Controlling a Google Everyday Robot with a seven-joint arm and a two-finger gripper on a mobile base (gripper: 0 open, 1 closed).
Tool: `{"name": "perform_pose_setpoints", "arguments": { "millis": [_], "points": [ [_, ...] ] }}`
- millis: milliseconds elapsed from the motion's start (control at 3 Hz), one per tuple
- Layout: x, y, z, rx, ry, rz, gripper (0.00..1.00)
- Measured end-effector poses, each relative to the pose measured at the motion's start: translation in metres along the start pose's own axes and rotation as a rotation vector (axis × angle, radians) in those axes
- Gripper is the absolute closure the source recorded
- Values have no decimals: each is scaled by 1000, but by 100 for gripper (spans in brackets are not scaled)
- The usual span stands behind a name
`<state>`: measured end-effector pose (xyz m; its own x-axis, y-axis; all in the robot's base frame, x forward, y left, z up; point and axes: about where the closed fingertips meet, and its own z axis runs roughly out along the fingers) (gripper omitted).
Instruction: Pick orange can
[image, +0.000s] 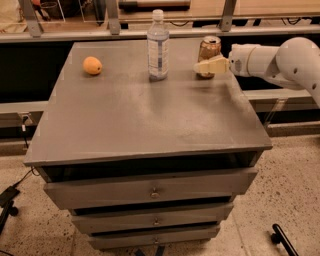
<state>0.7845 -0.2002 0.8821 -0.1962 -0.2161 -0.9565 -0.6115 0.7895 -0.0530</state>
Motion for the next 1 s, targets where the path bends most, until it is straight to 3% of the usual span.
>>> {"name": "perform_pose_setpoints", "arguments": {
  "millis": [1000],
  "points": [
    [-8,33,22,-123,-101,121,68]
  ]
}}
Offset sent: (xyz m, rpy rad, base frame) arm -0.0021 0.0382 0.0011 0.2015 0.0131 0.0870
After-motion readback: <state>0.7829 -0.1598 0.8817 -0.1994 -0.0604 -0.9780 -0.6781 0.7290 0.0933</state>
